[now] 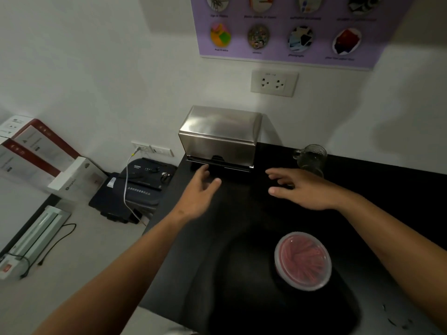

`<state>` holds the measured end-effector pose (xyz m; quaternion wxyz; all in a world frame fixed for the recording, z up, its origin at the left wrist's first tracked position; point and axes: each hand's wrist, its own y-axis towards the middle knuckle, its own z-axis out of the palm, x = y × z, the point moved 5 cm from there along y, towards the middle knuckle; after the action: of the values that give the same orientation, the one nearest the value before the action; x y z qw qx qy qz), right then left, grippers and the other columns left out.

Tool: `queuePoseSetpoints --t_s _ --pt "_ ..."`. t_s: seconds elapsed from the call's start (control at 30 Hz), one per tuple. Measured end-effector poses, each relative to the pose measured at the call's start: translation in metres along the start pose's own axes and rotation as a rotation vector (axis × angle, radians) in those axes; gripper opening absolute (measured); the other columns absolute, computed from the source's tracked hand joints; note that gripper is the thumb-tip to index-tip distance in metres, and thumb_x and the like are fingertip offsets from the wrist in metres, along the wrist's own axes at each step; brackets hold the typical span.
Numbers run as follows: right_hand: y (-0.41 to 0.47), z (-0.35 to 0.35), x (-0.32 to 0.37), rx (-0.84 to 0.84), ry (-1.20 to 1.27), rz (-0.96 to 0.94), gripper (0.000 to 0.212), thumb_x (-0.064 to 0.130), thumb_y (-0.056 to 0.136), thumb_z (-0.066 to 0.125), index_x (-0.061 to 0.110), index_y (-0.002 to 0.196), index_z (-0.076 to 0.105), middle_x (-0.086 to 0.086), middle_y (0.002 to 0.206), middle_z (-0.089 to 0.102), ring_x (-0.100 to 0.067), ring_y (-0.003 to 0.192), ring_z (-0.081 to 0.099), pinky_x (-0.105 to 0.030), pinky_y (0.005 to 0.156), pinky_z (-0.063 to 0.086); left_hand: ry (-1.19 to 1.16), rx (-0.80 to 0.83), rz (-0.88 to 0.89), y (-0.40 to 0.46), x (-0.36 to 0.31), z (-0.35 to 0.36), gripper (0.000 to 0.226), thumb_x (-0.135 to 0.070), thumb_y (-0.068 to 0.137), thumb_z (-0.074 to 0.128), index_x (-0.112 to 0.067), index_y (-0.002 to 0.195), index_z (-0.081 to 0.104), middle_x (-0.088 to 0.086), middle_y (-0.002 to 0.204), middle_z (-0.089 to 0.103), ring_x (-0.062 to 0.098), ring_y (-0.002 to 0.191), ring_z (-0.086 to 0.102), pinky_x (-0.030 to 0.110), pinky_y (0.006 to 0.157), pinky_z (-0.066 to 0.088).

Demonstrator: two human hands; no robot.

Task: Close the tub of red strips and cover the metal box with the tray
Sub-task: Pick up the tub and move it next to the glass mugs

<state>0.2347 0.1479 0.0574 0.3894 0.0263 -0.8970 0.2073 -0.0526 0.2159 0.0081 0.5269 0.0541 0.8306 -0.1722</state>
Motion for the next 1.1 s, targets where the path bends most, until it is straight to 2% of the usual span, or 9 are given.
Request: queuePoseSetpoints --t_s 0.07,0.17,0.3,0.4,0.5,0.57,0.7,0.87,1.1 --pt "-0.023 0.002 -0.007 0.008 -0.025 -0.003 0.066 0.051 0.099 0.066 0.041 0.159 0.04 0.014 0.158 0.051 -0.002 0.138 0.049 -0.019 0.101 0.039 -0.035 0.065 0.003 -0.03 -0.001 0.024 0.07 -0.036 0.104 0.064 -0.027 0.164 0.03 -0.001 0.163 0.043 -0.018 0.111 0.056 0.002 0.085 0.046" --pt "-0.052 0.008 -0.022 -0.002 -0.036 0.002 0.065 0.049 0.099 0.067 0.042 0.158 0.041 0.013 0.159 0.05 -0.001 0.136 0.05 -0.018 0.099 0.042 -0.084 0.13 -0.016 -0.071 -0.003 0.058 0.066 -0.033 0.104 0.064 -0.028 0.162 0.034 -0.006 0.155 0.046 -0.032 0.1 0.058 -0.004 0.078 0.046" --pt "-0.085 0.022 -0.04 0.012 -0.058 0.01 0.064 0.054 0.097 0.065 0.048 0.156 0.041 0.015 0.159 0.049 0.004 0.13 0.051 -0.013 0.091 0.044 -0.12 0.194 -0.035 -0.117 -0.009 0.098 0.063 -0.033 0.102 0.067 -0.034 0.159 0.039 -0.007 0.155 0.051 -0.012 0.111 0.067 0.015 0.089 0.054" --pt "-0.105 0.035 -0.05 0.035 -0.067 0.006 0.065 0.057 0.097 0.065 0.049 0.156 0.04 0.017 0.16 0.047 0.001 0.133 0.053 -0.019 0.098 0.048 -0.09 0.25 -0.033 -0.14 -0.008 0.123 0.067 -0.035 0.101 0.068 -0.037 0.16 0.036 -0.009 0.155 0.049 0.002 0.115 0.069 0.021 0.096 0.055" --pt "-0.121 0.045 -0.053 0.046 -0.093 -0.021 0.068 0.055 0.096 0.067 0.049 0.157 0.038 0.021 0.158 0.044 -0.001 0.14 0.05 -0.031 0.112 0.049 -0.056 0.28 0.01 -0.157 -0.015 0.138 0.066 -0.037 0.1 0.069 -0.04 0.158 0.038 -0.013 0.153 0.051 0.002 0.109 0.069 0.016 0.092 0.054" --pt "-0.13 0.051 -0.054 0.075 -0.101 -0.049 0.073 0.056 0.093 0.071 0.061 0.153 0.031 0.03 0.159 0.032 0.002 0.148 0.038 -0.027 0.117 0.041 -0.089 0.309 0.09 -0.165 -0.025 0.146 0.057 -0.034 0.1 0.067 -0.042 0.152 0.047 -0.014 0.145 0.061 0.002 0.104 0.07 0.019 0.088 0.054" --pt "-0.145 0.065 -0.057 0.178 -0.123 -0.017 0.095 0.075 0.074 0.074 0.092 0.128 -0.001 0.057 0.15 -0.013 0.013 0.149 0.007 -0.025 0.119 0.022 -0.131 0.316 0.137 -0.175 -0.035 0.156 0.056 -0.023 0.1 0.067 -0.051 0.146 0.048 -0.015 0.136 0.065 -0.001 0.096 0.068 0.023 0.079 0.055" --pt "-0.139 0.076 -0.061 0.191 -0.187 -0.039 0.123 0.067 0.076 0.078 0.051 0.163 -0.009 0.047 0.158 -0.023 0.006 0.157 0.006 -0.031 0.128 0.02 -0.18 0.292 0.154 -0.175 -0.035 0.159 0.06 -0.017 0.101 0.067 -0.049 0.147 0.048 -0.015 0.135 0.065 0.003 0.094 0.071 0.022 0.074 0.058" --pt "-0.107 0.072 -0.062 0.129 -0.147 -0.064 0.128 0.075 0.07 0.074 0.05 0.161 -0.011 0.064 0.141 -0.03 0.01 0.151 0.002 -0.027 0.122 0.016 -0.212 0.206 0.036 -0.154 -0.02 0.15 0.069 -0.017 0.099 0.068 -0.066 0.141 0.043 -0.023 0.134 0.066 0.012 0.083 0.071 0.032 0.076 0.063"
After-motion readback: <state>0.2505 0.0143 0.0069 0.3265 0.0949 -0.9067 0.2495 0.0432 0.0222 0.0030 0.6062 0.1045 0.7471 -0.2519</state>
